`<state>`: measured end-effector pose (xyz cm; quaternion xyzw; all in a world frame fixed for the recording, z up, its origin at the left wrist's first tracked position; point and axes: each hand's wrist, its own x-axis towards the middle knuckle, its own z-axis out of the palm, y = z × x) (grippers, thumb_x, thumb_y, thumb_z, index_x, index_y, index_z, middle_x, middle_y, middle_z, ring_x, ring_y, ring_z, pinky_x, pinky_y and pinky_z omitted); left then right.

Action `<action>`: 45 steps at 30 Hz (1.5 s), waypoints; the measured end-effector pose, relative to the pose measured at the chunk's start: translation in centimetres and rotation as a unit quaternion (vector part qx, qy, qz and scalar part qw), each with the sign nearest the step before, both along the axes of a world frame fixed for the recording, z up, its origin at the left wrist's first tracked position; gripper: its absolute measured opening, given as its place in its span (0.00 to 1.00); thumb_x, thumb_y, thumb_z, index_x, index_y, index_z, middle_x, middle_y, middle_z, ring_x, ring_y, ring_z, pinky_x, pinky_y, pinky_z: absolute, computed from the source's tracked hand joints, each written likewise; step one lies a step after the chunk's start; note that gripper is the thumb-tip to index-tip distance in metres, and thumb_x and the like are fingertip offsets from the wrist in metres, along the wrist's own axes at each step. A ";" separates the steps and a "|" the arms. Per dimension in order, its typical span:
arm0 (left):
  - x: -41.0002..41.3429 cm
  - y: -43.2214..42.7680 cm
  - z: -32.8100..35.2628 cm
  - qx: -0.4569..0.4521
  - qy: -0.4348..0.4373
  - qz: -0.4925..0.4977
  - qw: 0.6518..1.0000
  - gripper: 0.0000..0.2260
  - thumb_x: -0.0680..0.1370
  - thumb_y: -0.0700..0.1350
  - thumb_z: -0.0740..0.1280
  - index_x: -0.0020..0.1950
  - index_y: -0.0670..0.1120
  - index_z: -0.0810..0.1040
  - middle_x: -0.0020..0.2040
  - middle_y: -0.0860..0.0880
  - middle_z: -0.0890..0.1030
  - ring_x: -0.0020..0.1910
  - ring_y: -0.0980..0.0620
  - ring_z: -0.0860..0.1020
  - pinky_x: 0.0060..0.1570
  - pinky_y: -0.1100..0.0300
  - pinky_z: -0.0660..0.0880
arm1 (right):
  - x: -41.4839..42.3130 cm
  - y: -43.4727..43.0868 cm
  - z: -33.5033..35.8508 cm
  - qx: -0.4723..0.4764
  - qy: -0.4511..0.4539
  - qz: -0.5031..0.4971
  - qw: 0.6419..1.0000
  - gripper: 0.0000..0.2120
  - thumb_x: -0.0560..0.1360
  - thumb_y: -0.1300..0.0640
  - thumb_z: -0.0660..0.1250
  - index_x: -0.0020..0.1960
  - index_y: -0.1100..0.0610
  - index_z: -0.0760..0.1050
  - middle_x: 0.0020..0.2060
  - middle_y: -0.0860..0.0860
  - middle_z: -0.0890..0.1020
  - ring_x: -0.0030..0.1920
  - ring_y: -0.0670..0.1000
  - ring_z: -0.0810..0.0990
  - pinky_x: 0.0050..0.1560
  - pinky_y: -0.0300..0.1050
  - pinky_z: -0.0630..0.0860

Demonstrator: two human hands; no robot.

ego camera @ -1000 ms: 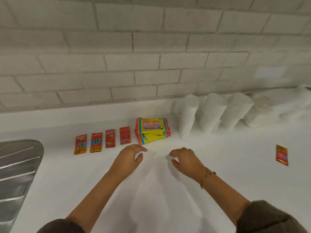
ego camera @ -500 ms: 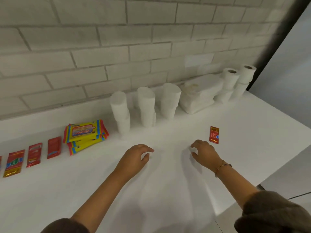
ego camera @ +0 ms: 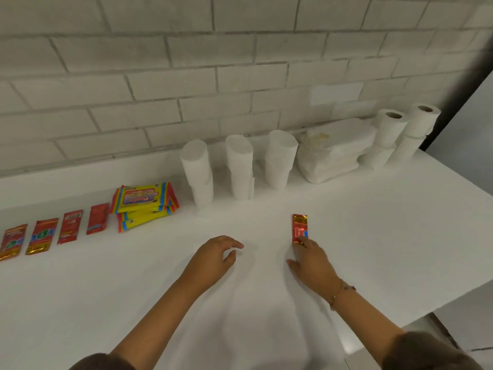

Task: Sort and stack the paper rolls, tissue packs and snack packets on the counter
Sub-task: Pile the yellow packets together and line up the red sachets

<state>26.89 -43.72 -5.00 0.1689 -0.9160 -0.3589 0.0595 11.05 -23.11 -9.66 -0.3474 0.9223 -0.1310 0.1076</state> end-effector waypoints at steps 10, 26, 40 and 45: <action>10.8 -4.7 -2.7 0.011 -0.045 0.130 0.990 0.11 0.78 0.45 0.61 0.59 0.53 0.77 0.60 0.55 0.78 0.58 0.58 0.74 0.58 0.69 0.65 | 15.7 -11.1 0.2 -0.026 -0.064 0.242 0.968 0.26 0.77 0.47 0.59 0.71 0.55 0.61 0.71 0.52 0.64 0.71 0.52 0.62 0.71 0.44 0.58; 27.1 -13.1 -6.0 -0.143 -0.058 0.227 0.962 0.17 0.73 0.58 0.57 0.56 0.56 0.78 0.54 0.56 0.81 0.55 0.52 0.78 0.60 0.49 0.69 | 25.6 -25.0 2.6 -0.109 -0.175 0.346 0.915 0.16 0.76 0.55 0.63 0.64 0.52 0.72 0.61 0.48 0.76 0.62 0.47 0.73 0.65 0.33 0.65; 36.6 -26.7 -6.6 -0.124 -0.111 0.330 0.929 0.18 0.76 0.45 0.65 0.65 0.45 0.74 0.65 0.46 0.76 0.63 0.43 0.73 0.64 0.48 0.66 | 27.0 -29.7 2.3 -0.134 -0.155 0.239 0.949 0.13 0.76 0.57 0.64 0.60 0.51 0.75 0.56 0.42 0.76 0.56 0.39 0.71 0.60 0.30 0.63; 35.9 -32.3 -6.5 -0.151 -0.134 0.326 0.923 0.16 0.77 0.46 0.63 0.64 0.44 0.74 0.63 0.45 0.77 0.60 0.43 0.75 0.62 0.48 0.69 | 27.4 -30.6 1.7 -0.126 -0.152 0.236 0.952 0.13 0.75 0.58 0.66 0.58 0.51 0.76 0.54 0.39 0.75 0.56 0.41 0.73 0.56 0.18 0.59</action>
